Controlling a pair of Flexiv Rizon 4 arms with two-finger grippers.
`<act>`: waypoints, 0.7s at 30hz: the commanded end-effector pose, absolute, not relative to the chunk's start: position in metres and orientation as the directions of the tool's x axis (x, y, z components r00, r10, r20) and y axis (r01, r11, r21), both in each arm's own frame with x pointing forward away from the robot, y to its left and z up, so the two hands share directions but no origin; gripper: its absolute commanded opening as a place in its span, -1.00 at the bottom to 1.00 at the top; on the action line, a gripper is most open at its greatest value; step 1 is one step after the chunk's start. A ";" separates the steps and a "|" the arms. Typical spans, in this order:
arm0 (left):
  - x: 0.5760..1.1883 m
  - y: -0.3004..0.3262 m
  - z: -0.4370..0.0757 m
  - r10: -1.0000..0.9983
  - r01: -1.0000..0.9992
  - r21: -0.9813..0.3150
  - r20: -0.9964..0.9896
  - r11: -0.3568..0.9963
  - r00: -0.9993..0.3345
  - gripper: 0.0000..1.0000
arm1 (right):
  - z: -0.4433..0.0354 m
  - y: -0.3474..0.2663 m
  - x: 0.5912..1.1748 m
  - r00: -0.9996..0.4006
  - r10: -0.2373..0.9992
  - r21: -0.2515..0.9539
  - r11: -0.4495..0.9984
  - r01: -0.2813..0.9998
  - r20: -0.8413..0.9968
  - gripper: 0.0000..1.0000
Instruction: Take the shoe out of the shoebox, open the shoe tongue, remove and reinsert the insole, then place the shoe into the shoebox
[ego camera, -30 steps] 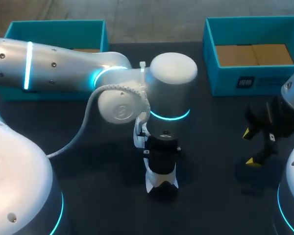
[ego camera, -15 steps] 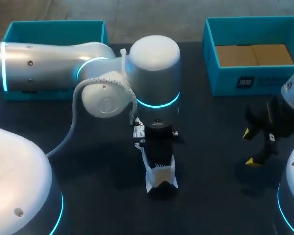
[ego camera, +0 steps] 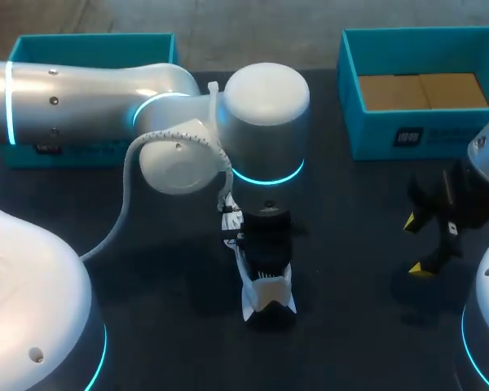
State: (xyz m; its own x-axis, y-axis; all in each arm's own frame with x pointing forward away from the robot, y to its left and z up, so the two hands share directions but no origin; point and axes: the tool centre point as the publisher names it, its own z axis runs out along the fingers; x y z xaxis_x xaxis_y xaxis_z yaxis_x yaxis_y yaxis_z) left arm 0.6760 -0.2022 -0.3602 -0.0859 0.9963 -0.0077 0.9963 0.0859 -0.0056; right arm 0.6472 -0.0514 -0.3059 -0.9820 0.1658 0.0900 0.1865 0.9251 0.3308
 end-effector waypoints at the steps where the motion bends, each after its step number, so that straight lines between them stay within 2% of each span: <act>1: 0.681 -0.206 -0.362 0.995 0.995 -0.002 0.006 0.097 -0.097 -0.58 | -0.306 -0.052 0.645 -0.982 0.167 0.331 0.925 0.186 0.087 1.00; 7: 0.684 -0.203 -0.365 0.991 0.991 0.000 0.019 0.131 -0.131 -0.62 | -0.306 -0.052 0.645 -0.982 0.167 0.331 0.925 0.186 0.087 1.00; 11: 0.682 -0.199 -0.364 0.988 0.989 0.009 0.025 0.150 -0.150 -0.55 | -0.306 -0.052 0.645 -0.982 0.167 0.331 0.925 0.186 0.087 1.00; 12: 0.681 -0.198 -0.364 0.988 0.988 0.007 0.027 0.152 -0.152 -0.51 | -0.306 -0.052 0.645 -0.982 0.167 0.331 0.925 0.186 0.087 1.00; 14: 0.680 -0.196 -0.365 0.986 0.986 0.023 0.035 0.165 -0.165 -0.20 | -0.306 -0.052 0.645 -0.982 0.167 0.331 0.925 0.186 0.087 1.00; 16: 0.678 -0.193 -0.366 0.985 0.986 0.013 0.039 0.169 -0.169 -0.06 | -0.306 -0.052 0.645 -0.982 0.167 0.331 0.925 0.186 0.087 1.00; 21: 0.677 -0.190 -0.364 0.980 0.981 0.032 0.042 0.193 -0.194 0.00 | -0.306 -0.052 0.645 -0.982 0.167 0.331 0.925 0.186 0.087 1.00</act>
